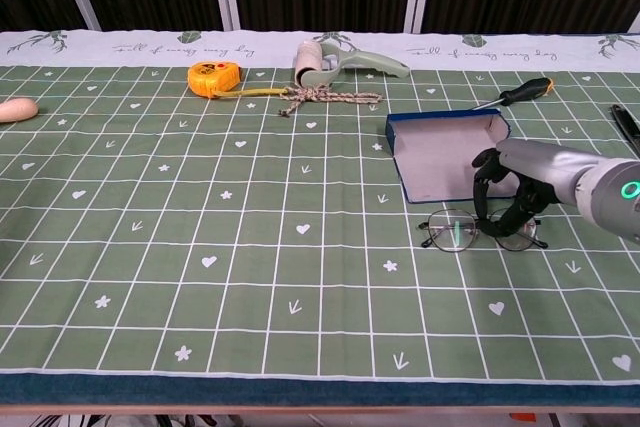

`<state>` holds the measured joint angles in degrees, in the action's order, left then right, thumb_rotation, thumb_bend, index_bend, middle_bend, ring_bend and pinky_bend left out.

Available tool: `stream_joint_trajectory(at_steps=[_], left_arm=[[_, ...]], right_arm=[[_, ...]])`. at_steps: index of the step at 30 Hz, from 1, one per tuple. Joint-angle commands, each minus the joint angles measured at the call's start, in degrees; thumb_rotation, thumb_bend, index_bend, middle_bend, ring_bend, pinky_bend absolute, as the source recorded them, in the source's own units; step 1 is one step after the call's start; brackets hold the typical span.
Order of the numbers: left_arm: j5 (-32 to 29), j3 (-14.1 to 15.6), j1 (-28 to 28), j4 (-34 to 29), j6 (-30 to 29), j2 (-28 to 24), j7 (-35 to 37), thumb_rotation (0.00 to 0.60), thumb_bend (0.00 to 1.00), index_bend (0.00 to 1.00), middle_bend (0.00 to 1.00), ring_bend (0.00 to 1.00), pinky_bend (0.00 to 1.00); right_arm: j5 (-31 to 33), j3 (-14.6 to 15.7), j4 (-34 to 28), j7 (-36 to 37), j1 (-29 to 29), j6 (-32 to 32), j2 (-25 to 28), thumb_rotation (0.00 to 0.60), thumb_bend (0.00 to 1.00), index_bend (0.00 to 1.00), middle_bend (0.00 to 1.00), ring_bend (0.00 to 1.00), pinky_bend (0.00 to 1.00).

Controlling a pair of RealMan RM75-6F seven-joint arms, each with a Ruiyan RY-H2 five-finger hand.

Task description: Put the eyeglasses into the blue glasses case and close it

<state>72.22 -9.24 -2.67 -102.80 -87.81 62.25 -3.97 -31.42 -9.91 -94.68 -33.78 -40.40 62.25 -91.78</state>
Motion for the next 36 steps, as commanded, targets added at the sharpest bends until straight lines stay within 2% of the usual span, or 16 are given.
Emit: stream_joint_trajectory(at_steps=[1,15,25,29,36], left_arm=[[-0.1,0.0,0.0,0.0,0.1,0.0,0.1,0.6,0.28,0.19,0.0,0.0,0.0],[-0.7,-0.2,0.0,-0.3,0.2,-0.2,0.2,0.6,0.28,0.19,0.0,0.0,0.0],[-1.0,-0.3,0.1,-0.3,0.1,-0.2,0.0,0.6,0.28,0.19,0.0,0.0,0.0],[-1.0,-0.3,0.1,-0.3,-0.1,0.0,-0.3,0.6,0.28,0.19,0.0,0.0,0.0],[-1.1,-0.4,0.1,-0.2,-0.3,0.2,-0.7,0.6,0.28,0.19,0.0,0.0,0.0]], right_arm=[[-0.1,-0.1,-0.1,0.2,0.0,-0.1,0.1,0.6,0.46,0.61,0.11,0.16,0.3],[-1.3,-1.9,-0.1,1.4,-1.5,-2.5,2.1,0.6,0.53,0.64,0.11,0.16,0.29],[-3.5,-5.3,5.7,4.1,-5.0,-8.3,4.0,0.6,0.54,0.65,0.11,0.16,0.27],[-7.5,-7.1,10.7,8.8,-6.0,-11.7,3.8,0.6,0.55,0.67,0.11,0.16,0.26],[-17.1,-7.5,18.2,16.6,-6.6,-15.3,3.4,0.6,0.55,0.68,0.1,0.15,0.25]])
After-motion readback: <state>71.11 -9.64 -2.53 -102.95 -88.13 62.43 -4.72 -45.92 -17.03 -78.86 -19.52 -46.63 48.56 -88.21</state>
